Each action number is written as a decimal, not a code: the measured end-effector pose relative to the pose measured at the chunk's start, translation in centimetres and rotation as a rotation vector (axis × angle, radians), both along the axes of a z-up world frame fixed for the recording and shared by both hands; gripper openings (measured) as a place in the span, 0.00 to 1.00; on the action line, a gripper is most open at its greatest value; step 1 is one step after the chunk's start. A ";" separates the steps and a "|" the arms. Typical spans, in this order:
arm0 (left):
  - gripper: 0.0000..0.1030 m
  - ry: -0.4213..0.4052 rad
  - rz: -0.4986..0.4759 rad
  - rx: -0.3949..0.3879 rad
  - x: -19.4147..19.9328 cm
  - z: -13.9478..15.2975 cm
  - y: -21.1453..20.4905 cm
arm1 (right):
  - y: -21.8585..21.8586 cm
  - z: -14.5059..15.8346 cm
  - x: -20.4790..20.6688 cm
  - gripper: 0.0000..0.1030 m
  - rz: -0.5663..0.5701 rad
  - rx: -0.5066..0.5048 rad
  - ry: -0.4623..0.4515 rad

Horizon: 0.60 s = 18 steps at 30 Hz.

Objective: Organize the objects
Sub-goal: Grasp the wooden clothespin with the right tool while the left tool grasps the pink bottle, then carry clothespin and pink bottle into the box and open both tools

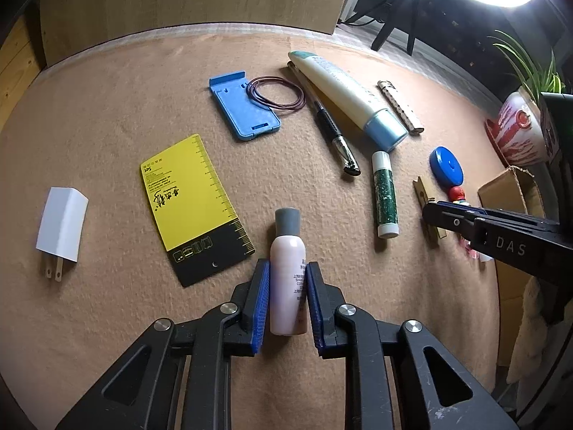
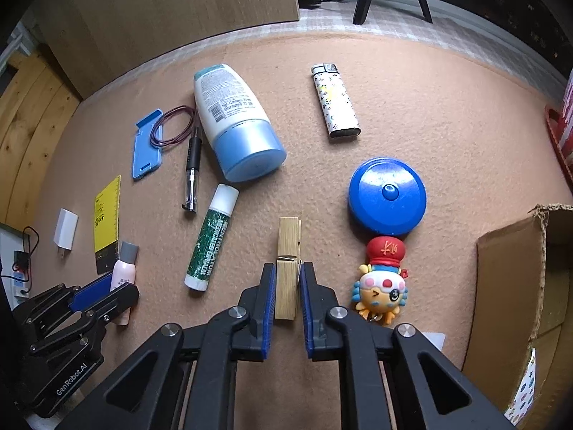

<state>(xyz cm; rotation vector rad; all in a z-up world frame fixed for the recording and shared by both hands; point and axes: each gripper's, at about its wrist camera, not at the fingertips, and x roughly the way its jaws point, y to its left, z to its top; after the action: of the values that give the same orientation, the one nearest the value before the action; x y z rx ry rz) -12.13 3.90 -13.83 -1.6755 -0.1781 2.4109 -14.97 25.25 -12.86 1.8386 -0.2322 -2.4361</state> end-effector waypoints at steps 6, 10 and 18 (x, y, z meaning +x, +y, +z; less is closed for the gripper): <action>0.21 -0.003 -0.011 0.006 0.8 0.1 -0.1 | 0.2 -0.1 1.0 0.12 -0.009 -0.032 0.004; 0.21 -0.001 -0.013 0.013 1.1 0.4 0.0 | 0.6 0.6 2.6 0.12 -0.025 -0.069 0.021; 0.21 0.041 -0.051 0.037 1.7 2.3 2.1 | 3.1 4.5 7.2 0.12 -0.064 -0.130 0.110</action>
<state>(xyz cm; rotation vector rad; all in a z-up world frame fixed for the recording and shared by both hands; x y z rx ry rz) -10.40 5.97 -11.49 -1.5943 -0.1714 2.3875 -7.78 28.30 -8.37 1.6638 -0.4368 -2.4897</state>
